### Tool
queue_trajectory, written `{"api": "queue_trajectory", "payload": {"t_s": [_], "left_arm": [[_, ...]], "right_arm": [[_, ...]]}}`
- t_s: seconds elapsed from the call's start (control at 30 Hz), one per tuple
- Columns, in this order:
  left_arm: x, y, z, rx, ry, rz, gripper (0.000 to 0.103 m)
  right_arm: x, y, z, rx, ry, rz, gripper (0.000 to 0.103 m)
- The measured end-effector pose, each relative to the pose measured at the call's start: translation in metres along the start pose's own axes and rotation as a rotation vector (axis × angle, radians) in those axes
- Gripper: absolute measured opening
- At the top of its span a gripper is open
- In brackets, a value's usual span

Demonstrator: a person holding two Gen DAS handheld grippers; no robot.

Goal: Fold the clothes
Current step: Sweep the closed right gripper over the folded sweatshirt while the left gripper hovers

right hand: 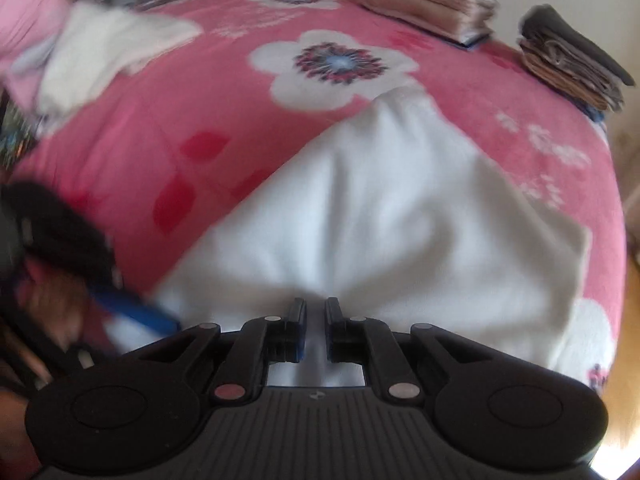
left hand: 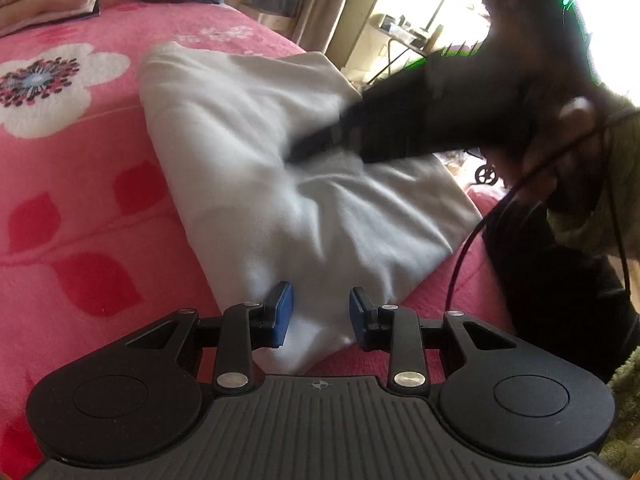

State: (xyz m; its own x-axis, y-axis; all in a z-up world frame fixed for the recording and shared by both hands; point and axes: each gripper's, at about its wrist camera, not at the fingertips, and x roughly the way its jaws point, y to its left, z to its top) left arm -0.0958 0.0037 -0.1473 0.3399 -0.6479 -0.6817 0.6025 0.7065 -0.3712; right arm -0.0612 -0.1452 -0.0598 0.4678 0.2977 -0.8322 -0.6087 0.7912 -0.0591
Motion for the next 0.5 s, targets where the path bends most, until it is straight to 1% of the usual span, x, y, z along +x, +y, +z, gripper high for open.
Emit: {"api": "queue_trajectory", "payload": {"t_s": [0.1, 0.13, 0.17, 0.23, 0.27, 0.3, 0.4, 0.43, 0.5], "left_arm": [[0.0, 0.005, -0.001, -0.023, -0.009, -0.022, 0.031], [0.0, 0.006, -0.001, -0.029, -0.012, -0.028, 0.031], [0.0, 0.007, -0.002, -0.037, -0.014, -0.032, 0.031], [0.0, 0.009, -0.002, -0.049, -0.02, -0.035, 0.031], [0.0, 0.01, -0.002, -0.055, -0.023, -0.037, 0.031], [0.0, 0.011, -0.002, -0.063, -0.024, -0.043, 0.031], [0.0, 0.011, -0.004, -0.065, -0.026, -0.049, 0.031], [0.0, 0.011, -0.004, -0.064, -0.026, -0.05, 0.031], [0.0, 0.01, -0.004, -0.063, -0.026, -0.048, 0.031]], "right_arm": [[-0.013, 0.009, 0.02, -0.062, -0.139, 0.019, 0.009], [-0.011, 0.012, 0.026, -0.073, -0.167, 0.025, 0.009], [0.002, 0.013, 0.027, -0.074, -0.15, 0.017, 0.009], [0.043, 0.008, 0.021, -0.085, -0.05, -0.02, 0.009], [0.058, 0.006, 0.016, -0.088, -0.03, -0.03, 0.009], [0.061, 0.003, 0.013, -0.083, -0.045, -0.024, 0.009], [0.051, -0.001, 0.029, -0.051, -0.031, -0.021, 0.009], [0.045, -0.002, 0.035, -0.045, -0.044, -0.026, 0.009], [0.037, -0.002, 0.04, -0.036, -0.109, -0.028, 0.009]]}}
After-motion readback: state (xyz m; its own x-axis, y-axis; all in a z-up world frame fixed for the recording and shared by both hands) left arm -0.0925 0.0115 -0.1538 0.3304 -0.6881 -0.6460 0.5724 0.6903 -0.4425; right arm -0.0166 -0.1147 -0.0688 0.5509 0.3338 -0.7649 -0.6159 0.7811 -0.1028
